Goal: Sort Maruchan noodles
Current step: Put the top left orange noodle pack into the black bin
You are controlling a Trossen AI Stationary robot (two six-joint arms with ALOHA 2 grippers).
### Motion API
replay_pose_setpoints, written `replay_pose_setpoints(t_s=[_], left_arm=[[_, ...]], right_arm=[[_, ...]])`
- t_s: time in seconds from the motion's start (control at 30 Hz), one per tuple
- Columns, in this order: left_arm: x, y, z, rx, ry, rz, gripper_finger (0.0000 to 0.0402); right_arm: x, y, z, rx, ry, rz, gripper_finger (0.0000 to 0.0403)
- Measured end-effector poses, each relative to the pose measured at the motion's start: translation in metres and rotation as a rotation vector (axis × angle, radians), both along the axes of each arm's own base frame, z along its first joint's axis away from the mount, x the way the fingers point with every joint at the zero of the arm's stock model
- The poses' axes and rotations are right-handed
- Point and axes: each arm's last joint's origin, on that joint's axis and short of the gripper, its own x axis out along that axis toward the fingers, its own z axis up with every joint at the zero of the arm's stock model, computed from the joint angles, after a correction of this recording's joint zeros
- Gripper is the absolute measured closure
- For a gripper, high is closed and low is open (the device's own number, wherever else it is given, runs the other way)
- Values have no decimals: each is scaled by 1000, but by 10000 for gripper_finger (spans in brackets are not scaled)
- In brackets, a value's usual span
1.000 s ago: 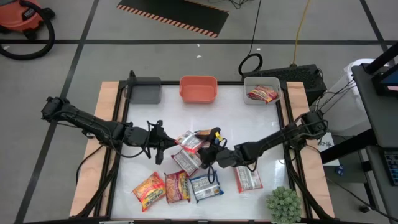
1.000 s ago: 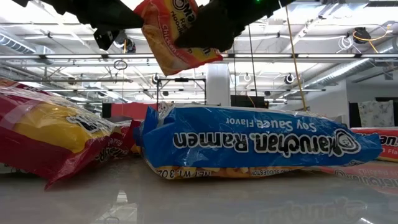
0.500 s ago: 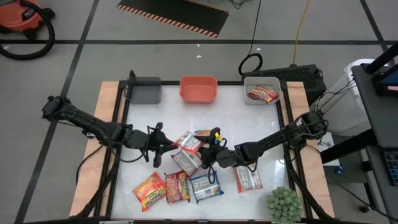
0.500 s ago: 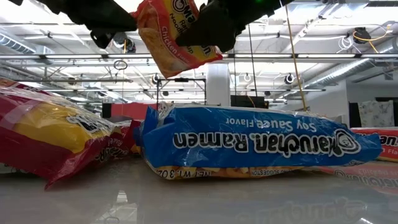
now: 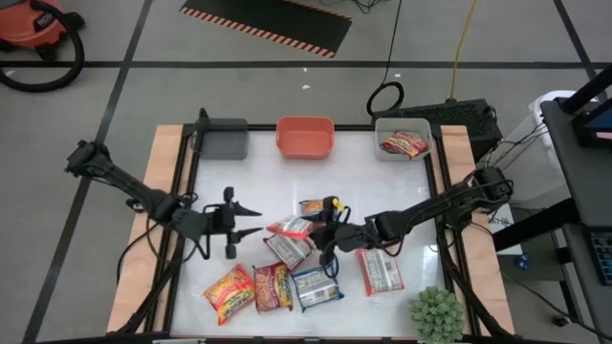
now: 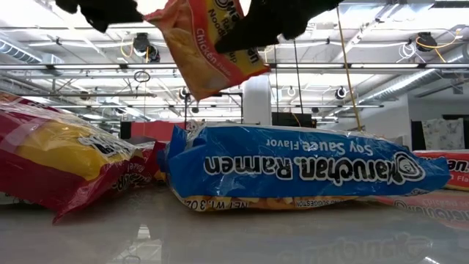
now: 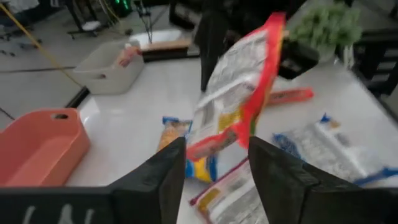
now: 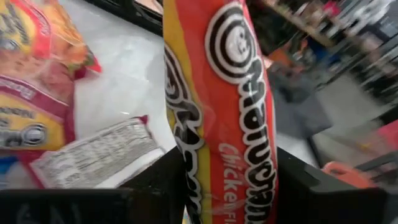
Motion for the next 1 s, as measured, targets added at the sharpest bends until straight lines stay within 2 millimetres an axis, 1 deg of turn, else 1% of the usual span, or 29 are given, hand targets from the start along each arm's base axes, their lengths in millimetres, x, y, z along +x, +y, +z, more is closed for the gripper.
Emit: replay_pose_setpoints(t_s=[0.07,0.17,0.27,0.4,0.57,0.67,0.9,1.0], left_arm=[[-1,-1,2,-27,-20,-2,209],[3,-5,6,-67,-75,-5,195],[11,-10,2,-51,-84,-17,177],[24,-17,-5,-32,-99,-16,146],[42,-18,-15,-33,-120,9,102],[55,-17,-23,-34,-79,-2,85],[83,-17,-32,-34,12,6,80],[89,-15,-36,-33,54,16,80]], right_arm=[[-1,-4,1,78,8,6,251],[0,-10,-1,204,30,31,253],[1,-15,-3,309,48,43,254],[0,-19,-7,395,97,35,251],[-1,-23,-10,455,140,19,252],[-1,-26,-11,479,146,13,252],[-1,-26,-11,482,147,12,250],[-1,-26,-11,482,147,11,251]])
